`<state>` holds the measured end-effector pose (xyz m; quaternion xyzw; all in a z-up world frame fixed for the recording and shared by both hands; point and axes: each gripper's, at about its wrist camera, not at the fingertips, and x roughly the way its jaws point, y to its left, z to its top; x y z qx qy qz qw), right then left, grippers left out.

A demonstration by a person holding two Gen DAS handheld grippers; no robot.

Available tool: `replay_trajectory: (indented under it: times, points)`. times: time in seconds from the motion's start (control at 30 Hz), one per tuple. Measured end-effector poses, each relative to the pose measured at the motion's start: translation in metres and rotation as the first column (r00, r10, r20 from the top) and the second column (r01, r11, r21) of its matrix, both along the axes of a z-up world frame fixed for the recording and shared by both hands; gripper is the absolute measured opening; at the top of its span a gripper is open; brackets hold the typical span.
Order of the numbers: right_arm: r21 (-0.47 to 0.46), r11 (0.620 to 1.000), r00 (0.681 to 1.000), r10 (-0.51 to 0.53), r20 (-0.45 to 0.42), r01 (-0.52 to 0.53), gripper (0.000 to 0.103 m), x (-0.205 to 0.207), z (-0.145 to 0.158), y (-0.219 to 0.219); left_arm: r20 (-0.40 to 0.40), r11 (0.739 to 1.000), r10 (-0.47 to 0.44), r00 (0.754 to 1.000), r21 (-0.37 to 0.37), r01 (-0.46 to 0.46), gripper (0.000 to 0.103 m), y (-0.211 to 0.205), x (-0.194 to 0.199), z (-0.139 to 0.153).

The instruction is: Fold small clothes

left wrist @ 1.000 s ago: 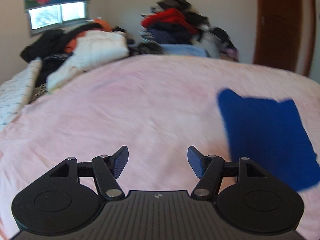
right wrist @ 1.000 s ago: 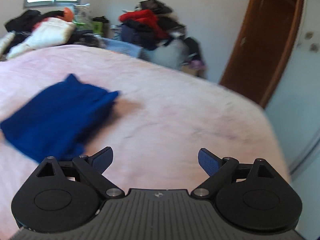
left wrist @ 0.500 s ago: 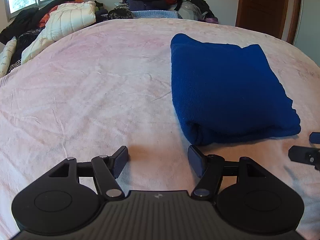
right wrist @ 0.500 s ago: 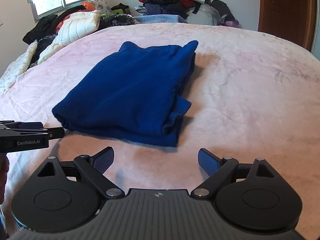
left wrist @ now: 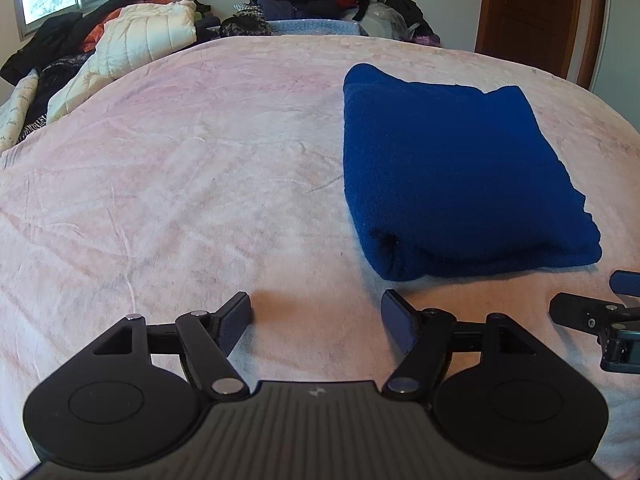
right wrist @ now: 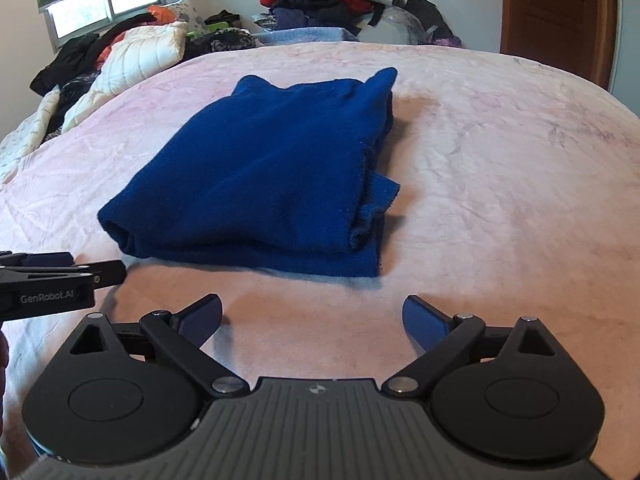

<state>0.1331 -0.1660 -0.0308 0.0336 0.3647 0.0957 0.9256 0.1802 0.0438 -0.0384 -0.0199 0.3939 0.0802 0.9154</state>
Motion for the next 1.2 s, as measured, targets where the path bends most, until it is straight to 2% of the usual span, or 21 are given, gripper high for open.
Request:
replay_trajectory:
  times: [0.13, 0.3, 0.53, 0.93, 1.2]
  points:
    - [-0.046, 0.999, 1.000, -0.015, 0.002, 0.015, 0.103, 0.000, -0.003, 0.009, -0.007, 1.000, -0.003, 1.000, -0.013, 0.003, 0.076, -0.003, -0.002, 0.000]
    - [-0.055, 0.996, 0.997, -0.066, 0.028, 0.068, 0.102, -0.008, -0.006, 0.012, -0.005, 1.000, -0.003, 1.000, -0.019, 0.003, 0.082, -0.006, -0.005, -0.002]
    - [-0.101, 0.985, 0.990, -0.134, 0.050, 0.139, 0.102, -0.020, -0.011, 0.021, -0.002, 1.000, -0.018, 1.000, -0.009, 0.018, 0.084, -0.007, -0.007, -0.003]
    - [-0.083, 0.985, 0.987, -0.147, 0.065, 0.152, 0.103, -0.021, -0.012, 0.021, -0.004, 1.000, -0.021, 1.000, -0.014, 0.021, 0.101, -0.007, -0.008, -0.007]
    - [-0.081, 0.982, 0.984, -0.166, 0.069, 0.171, 0.102, -0.025, -0.013, 0.020, 0.006, 1.000, -0.020, 1.000, -0.007, 0.020, 0.103, -0.007, -0.009, -0.009]
